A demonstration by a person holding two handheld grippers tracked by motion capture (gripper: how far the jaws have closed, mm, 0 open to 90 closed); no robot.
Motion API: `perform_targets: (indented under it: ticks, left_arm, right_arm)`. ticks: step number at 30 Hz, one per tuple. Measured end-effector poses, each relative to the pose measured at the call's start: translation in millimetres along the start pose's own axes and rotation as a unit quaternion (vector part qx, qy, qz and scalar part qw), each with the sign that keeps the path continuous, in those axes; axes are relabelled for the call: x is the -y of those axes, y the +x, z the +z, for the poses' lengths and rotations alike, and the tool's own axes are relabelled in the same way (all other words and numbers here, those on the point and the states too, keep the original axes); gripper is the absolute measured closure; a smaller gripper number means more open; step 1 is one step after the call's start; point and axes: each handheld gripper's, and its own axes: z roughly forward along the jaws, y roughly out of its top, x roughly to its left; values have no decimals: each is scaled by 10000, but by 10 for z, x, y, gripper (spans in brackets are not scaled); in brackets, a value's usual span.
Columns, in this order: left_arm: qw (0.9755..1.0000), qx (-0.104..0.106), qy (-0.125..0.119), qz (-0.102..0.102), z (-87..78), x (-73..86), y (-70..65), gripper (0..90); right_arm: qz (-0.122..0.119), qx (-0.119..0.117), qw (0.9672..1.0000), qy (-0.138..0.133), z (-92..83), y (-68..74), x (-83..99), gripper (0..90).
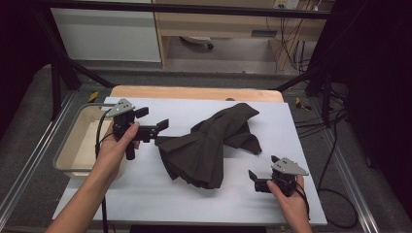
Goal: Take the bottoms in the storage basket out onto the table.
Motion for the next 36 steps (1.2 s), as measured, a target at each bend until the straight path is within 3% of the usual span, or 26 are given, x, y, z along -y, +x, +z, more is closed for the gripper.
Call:
perform_targets:
  ticks: [9, 13, 36]
  left_arm:
    - [10000, -93, -13, -15, -138, 47, 57, 29]
    - [9998, -184, -11, 71, -214, 67, 109, 30]
    - [9992, -371, -137, -100, -668, 224, 312, 44]
  right_arm:
    - [-17, 7, 10000, 1, -7, -9, 2, 15]
    - [-16, 6, 10000, 11, -7, -7, 2, 15]
    - [5, -8, 10000, 9, -15, -14, 2, 20]
